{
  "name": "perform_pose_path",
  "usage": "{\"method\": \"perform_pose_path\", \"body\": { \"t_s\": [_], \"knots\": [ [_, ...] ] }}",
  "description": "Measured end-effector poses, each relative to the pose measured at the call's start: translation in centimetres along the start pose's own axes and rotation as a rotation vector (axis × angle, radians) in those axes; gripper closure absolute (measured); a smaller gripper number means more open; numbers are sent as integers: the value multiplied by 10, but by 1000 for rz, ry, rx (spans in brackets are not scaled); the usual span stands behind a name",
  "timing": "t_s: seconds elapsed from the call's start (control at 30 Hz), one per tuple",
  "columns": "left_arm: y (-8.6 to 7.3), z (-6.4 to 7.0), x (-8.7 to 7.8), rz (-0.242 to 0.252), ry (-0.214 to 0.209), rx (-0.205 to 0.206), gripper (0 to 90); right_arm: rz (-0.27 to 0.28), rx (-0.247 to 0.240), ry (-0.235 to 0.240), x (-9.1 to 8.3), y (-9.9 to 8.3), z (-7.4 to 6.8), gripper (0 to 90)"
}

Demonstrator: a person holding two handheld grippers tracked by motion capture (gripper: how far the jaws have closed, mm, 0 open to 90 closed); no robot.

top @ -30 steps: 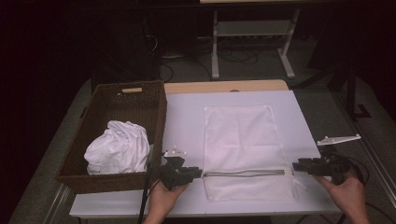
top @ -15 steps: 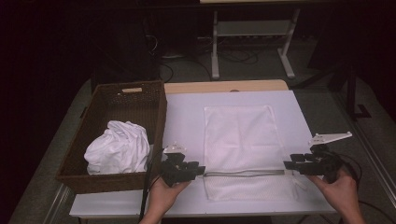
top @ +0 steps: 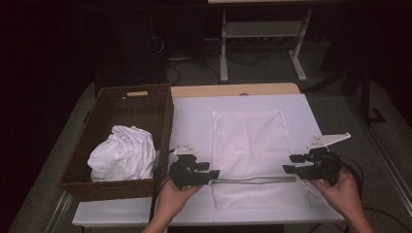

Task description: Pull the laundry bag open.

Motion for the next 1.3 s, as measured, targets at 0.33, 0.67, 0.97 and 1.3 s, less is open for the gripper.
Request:
{"method": "perform_pose_path", "body": {
  "t_s": [0.33,0.67,0.97,1.3],
  "knots": [
    [9,2,-6,10,-5,16,381,-10,-117,13,14,17,-8,404],
    [15,1,-18,31,-24,22,299,-24,-181,51,27,29,-15,349],
    [18,1,-32,35,-43,36,265,-35,-222,62,33,39,-19,339],
    [22,-4,-57,57,-30,42,247,-53,-254,74,40,46,-23,337]
  ]
}}
Point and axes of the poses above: each handheld gripper's, and its own axes: x roughly forward along the jaws, y roughly out of its top, z roughly to its right, the point moved 8 cm from there along x, roughly forward along the jaws, and after that the axes turned 15 degrees about -z, right-handed, at the moved point
